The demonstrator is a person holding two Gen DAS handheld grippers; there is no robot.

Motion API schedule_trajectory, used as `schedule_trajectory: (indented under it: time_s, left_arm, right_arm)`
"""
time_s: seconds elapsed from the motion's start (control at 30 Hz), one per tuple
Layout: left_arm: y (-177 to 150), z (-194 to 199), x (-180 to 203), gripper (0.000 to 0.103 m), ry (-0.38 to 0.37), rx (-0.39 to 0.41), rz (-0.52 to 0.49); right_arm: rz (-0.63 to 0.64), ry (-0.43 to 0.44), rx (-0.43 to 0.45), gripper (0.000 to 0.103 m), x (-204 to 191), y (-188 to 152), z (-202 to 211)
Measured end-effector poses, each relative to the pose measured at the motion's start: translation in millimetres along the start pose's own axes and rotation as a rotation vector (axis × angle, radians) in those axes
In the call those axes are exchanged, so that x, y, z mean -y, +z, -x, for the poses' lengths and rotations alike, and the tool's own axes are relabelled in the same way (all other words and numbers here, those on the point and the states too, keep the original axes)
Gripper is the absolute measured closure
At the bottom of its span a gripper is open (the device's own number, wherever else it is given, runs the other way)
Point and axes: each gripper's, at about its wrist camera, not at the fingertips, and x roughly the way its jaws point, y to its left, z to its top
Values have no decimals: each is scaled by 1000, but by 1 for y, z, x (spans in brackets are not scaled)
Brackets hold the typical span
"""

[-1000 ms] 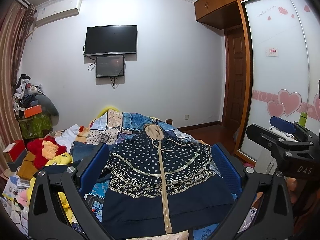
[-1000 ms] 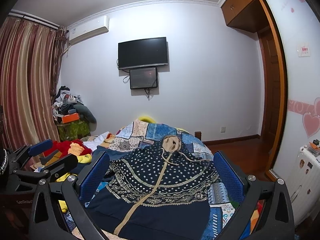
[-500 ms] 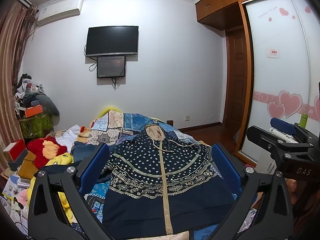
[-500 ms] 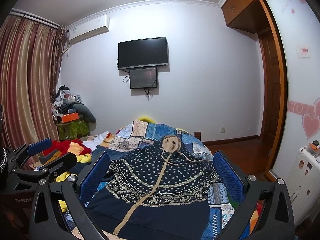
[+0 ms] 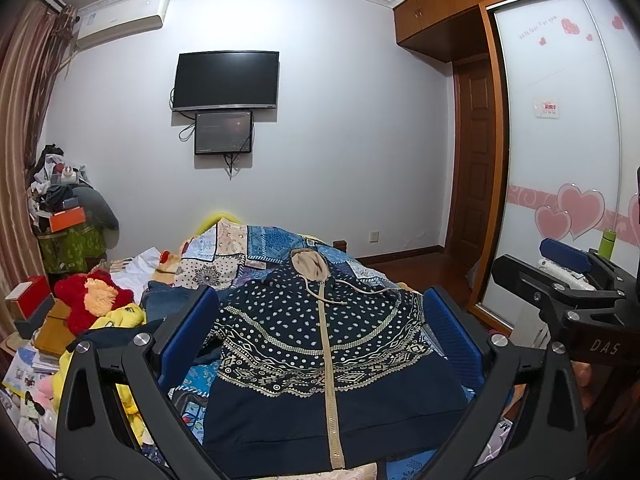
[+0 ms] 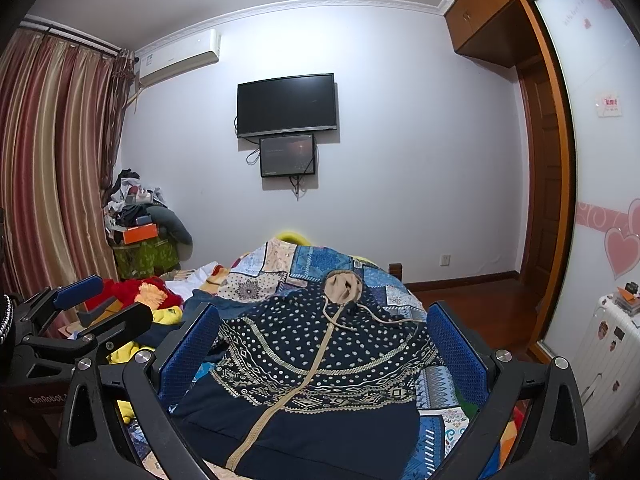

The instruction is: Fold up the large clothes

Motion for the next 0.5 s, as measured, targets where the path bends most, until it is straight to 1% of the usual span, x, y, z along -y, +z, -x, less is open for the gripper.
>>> schedule_trajectory:
  time_s: [0.27, 0.5]
  left_arm:
    - [-1, -3, -1, 0, -7, -6, 9]
    - [-4, -10, -6, 0, -3, -16, 20]
  right_arm:
    - [5, 0, -15, 0, -4, -5, -8]
    - [11, -4, -40, 0, -10, -6, -22]
